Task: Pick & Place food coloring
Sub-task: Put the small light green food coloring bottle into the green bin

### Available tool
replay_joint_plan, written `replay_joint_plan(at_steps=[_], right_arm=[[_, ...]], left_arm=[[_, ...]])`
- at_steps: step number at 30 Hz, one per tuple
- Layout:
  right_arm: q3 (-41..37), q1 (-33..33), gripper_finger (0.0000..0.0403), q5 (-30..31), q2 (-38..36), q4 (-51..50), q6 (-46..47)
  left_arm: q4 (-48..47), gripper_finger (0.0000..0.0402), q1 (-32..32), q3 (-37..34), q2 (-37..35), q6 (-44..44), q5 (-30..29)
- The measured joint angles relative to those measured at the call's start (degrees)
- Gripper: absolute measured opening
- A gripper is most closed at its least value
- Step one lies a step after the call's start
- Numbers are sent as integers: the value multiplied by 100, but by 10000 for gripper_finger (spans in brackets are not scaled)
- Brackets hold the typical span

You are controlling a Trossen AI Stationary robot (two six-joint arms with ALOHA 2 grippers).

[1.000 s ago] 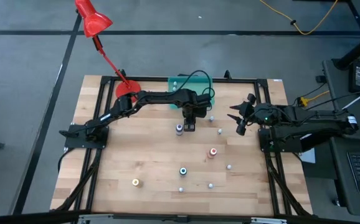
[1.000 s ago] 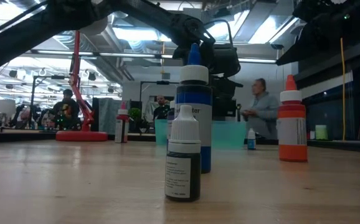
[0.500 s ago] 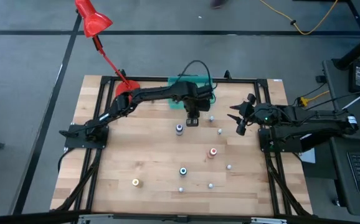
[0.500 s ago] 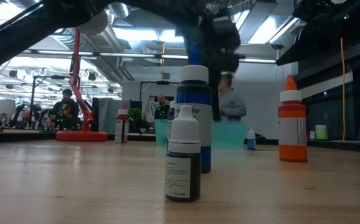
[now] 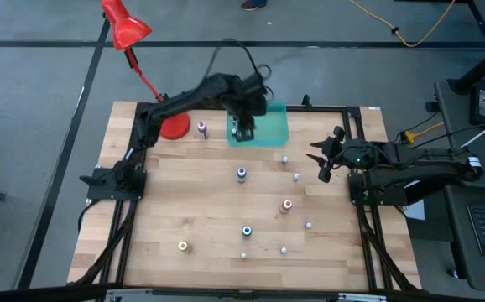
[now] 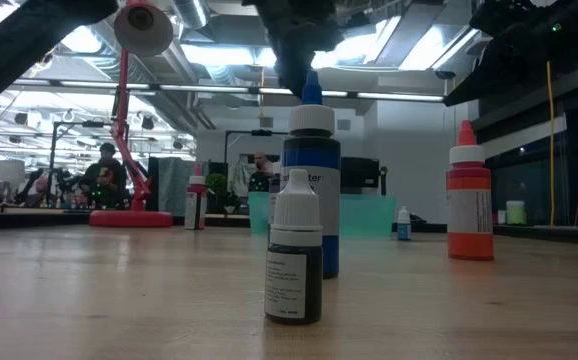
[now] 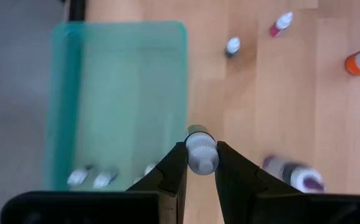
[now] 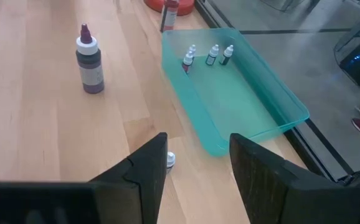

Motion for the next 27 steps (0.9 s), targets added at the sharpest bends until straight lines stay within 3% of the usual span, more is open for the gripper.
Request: replay_joint_plan(at_steps=[10, 18, 27], right_arm=[[0, 0, 175, 0, 2, -2, 11], [0, 0, 175, 1, 2, 0, 28], [0, 0, 175, 1, 2, 0, 7]], left_arm=[[-550, 58, 496, -2, -177, 557, 9], [-404, 58, 765, -33, -179, 984, 131], [-113, 58, 1114, -33, 434, 1329, 132]])
